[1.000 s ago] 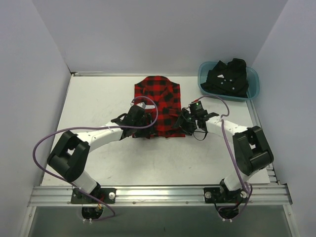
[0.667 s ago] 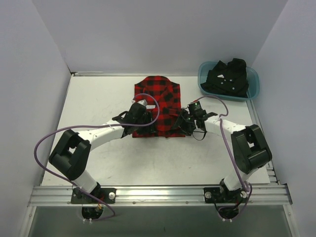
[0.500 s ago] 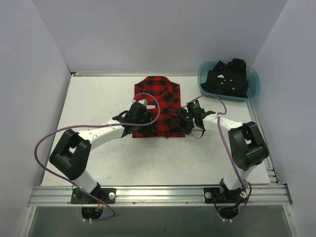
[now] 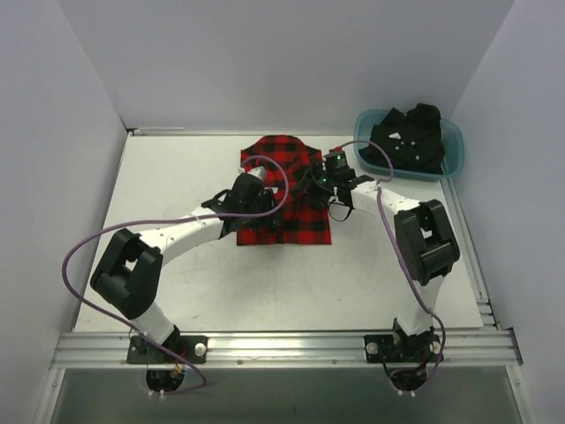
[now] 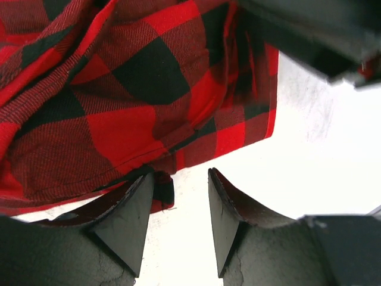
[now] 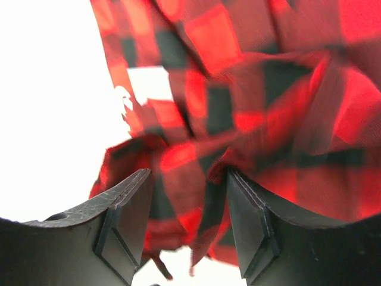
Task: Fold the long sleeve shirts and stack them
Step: Fold the shirt
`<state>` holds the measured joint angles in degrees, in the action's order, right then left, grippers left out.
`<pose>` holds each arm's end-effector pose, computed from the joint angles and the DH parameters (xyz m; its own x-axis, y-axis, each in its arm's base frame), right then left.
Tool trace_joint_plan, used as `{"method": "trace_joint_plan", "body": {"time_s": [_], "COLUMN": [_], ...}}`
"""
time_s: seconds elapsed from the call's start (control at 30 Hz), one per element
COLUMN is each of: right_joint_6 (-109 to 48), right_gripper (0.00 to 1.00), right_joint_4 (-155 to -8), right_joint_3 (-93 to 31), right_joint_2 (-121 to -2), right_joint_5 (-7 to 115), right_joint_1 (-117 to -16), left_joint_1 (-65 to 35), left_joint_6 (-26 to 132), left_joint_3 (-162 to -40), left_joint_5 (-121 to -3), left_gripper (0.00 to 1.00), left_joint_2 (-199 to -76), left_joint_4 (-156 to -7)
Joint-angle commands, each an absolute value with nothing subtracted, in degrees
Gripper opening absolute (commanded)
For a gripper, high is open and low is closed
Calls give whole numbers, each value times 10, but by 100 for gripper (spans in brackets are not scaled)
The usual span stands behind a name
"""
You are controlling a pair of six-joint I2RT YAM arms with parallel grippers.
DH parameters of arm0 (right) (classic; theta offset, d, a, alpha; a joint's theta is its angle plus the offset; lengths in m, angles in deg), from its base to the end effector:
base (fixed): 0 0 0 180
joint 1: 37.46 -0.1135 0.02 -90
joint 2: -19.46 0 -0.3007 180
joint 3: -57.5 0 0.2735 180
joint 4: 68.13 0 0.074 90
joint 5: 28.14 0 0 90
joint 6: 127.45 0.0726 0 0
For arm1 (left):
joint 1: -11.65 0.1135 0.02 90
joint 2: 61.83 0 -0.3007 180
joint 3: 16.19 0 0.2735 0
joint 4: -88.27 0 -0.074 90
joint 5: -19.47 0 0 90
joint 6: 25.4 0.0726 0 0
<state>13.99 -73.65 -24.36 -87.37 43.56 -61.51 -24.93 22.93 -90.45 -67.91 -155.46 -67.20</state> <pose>0.4274 0.2157 0.2133 -0.7846 0.4628 -0.4126 -0.0329 0.6334 0.7731 0.3213 -0.2426 0.2213 -0.8293 -0.2116 -0.5172 0.0943 0.8593 -0.5027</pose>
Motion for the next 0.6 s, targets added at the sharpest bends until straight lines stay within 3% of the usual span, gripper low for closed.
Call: {"method": "trace_joint_plan", "body": {"time_s": [0.0, 0.3, 0.57], "right_joint_6": [142, 70, 3], "right_gripper": [53, 61, 65], "right_joint_4": [-703, -755, -801], "right_joint_3": [-312, -422, -281], "right_joint_2": [-906, -908, -758], "right_joint_5": [440, 432, 434], "right_joint_1": [-612, -575, -568], "left_joint_1": [-242, -217, -185], "left_joint_6": [243, 248, 255], "left_joint_3": [-939, -971, -1023], "left_joint_5": [-676, -664, -649], "left_gripper": [51, 51, 50], "left_joint_2": [-1563, -1585, -1610], "left_joint_4": [-675, -674, -672]}}
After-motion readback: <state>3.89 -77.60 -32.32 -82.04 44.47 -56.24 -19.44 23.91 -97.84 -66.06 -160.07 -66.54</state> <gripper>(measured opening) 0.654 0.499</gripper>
